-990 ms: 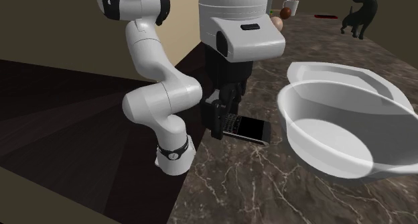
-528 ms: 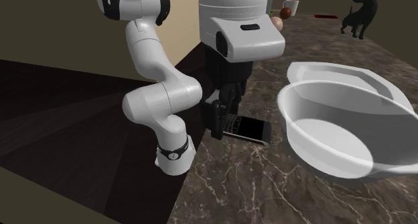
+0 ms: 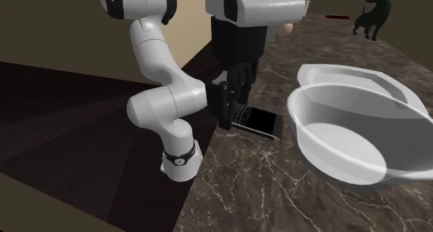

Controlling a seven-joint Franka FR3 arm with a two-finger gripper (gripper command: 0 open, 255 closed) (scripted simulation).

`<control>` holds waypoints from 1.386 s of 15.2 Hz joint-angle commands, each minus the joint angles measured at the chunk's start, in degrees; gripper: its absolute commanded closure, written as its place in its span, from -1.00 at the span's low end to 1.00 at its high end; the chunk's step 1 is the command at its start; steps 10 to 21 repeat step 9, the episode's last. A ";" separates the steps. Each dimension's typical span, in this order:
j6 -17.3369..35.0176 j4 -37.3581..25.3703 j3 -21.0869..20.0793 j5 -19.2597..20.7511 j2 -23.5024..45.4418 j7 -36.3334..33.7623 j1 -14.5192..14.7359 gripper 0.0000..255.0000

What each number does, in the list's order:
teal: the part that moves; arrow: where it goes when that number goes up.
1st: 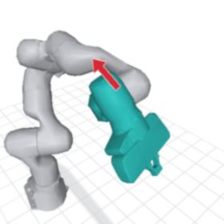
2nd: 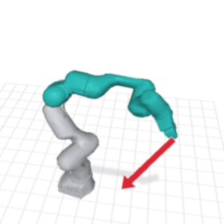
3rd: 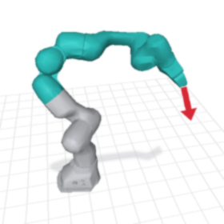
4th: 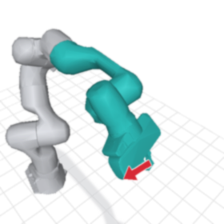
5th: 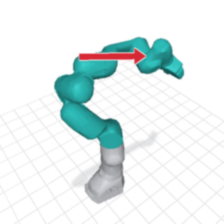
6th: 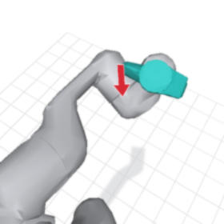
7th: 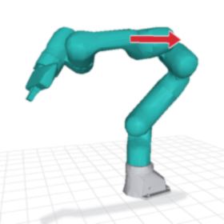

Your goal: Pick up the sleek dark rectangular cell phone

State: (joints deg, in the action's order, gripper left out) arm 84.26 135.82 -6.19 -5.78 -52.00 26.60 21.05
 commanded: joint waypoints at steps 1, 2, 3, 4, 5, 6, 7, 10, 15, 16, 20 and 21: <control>-1.25 -1.93 0.03 0.05 0.71 -0.12 -0.05 1.00; -1.89 -2.92 0.07 0.10 1.05 -0.15 -0.07 1.00; -2.53 -3.90 0.11 0.14 1.38 -0.18 -0.10 1.00; -3.18 -4.88 0.16 0.19 1.72 -0.21 -0.13 1.00; -3.82 -5.88 0.20 0.23 2.07 -0.24 -0.15 1.00; -4.47 -6.88 0.24 0.28 2.43 -0.27 -0.18 1.00; -5.11 -7.89 0.28 0.32 2.80 -0.30 -0.20 1.00; -5.21 -8.04 0.28 0.33 2.85 -0.31 -0.21 1.00; -5.21 -8.04 0.28 0.33 2.85 -0.31 -0.21 1.00; -5.21 -8.04 0.28 0.33 2.85 -0.31 -0.21 1.00; -5.21 -8.04 0.28 0.33 2.85 -0.31 -0.21 1.00; -5.21 -8.04 0.28 0.33 2.85 -0.31 -0.21 1.00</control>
